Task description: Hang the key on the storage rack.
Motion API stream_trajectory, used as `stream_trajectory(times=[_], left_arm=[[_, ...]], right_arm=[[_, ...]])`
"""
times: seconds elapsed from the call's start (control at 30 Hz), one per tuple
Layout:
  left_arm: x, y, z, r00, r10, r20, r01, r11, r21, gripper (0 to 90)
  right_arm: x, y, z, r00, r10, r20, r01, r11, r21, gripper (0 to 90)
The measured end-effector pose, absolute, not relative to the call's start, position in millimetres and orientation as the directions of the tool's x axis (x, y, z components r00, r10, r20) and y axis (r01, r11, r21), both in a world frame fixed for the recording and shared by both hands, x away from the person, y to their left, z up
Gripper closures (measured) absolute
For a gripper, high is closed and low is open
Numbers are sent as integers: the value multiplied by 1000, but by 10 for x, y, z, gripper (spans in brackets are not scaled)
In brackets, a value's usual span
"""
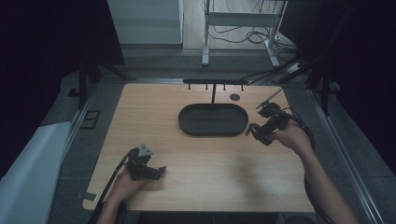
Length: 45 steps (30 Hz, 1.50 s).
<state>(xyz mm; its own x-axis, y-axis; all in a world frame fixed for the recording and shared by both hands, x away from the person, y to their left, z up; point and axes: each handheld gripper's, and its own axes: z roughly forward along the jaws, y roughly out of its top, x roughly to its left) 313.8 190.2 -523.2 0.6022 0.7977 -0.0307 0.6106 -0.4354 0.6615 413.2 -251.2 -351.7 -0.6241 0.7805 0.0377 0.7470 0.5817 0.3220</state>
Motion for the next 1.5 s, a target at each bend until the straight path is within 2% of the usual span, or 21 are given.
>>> stream_trajectory(times=[1.5], left_arm=[[3141, 1904, -5224, 606, 795, -28, 613, -444, 654, 0]], right_arm=[[4732, -2258, -2717, -556, 831, -10, 760, 513, 400, 491]])
